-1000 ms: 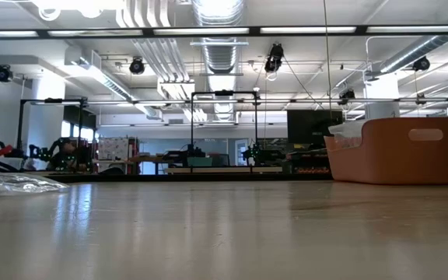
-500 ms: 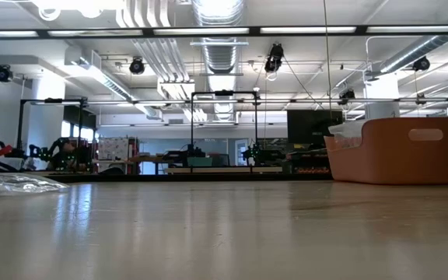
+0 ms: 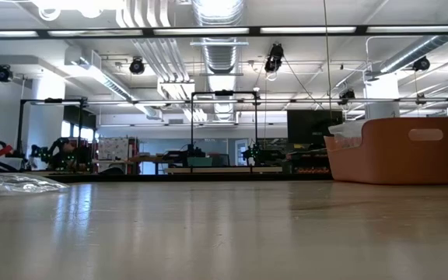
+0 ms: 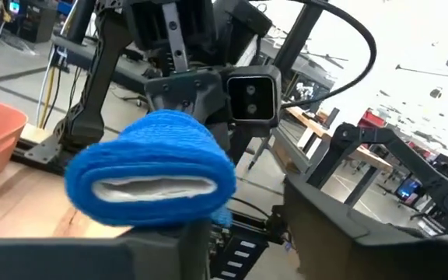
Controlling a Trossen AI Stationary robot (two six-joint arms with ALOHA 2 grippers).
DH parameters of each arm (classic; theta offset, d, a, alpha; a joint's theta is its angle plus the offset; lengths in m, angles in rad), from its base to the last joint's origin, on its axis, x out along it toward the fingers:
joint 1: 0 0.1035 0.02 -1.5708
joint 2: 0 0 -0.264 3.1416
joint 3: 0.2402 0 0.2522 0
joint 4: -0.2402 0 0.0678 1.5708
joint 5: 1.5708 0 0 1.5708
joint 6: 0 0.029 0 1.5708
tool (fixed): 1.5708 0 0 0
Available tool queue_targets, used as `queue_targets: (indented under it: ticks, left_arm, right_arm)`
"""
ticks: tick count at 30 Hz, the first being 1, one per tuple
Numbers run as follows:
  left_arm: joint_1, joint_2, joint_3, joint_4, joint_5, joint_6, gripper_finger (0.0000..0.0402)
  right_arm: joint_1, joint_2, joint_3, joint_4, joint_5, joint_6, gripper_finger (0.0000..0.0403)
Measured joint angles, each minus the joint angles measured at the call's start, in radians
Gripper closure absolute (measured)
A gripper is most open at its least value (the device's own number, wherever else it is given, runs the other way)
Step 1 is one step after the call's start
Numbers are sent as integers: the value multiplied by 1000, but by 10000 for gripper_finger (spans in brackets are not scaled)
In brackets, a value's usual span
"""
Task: Roll bandage
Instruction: Roll the blue bandage
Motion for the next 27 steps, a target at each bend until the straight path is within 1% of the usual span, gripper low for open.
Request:
queue_targets:
  ticks: [4, 8, 13, 16, 19, 24, 27]
  left_arm:
    - [8, 11, 0, 6, 1, -71, 211]
    - [9, 13, 0, 8, 1, -182, 171]
    - [10, 13, 0, 8, 1, -287, 141]
    - [10, 13, 0, 5, 1, -317, 137]
    - [10, 13, 0, -11, -12, -330, 142]
    - [11, 13, 0, -47, -37, -337, 169]
    - [12, 13, 0, -83, -52, -346, 192]
  right_arm:
    - [15, 0, -1, -28, 35, -71, 400]
    - [35, 0, -2, -30, 92, -188, 400]
    - [55, 2, -3, -31, 134, -344, 400]
    - [65, 10, -3, -27, 150, -445, 400]
    - [72, 23, -3, -25, 175, -560, 400]
    - [77, 49, -2, -21, 219, -716, 400]
    - [85, 50, -2, -25, 223, -796, 400]
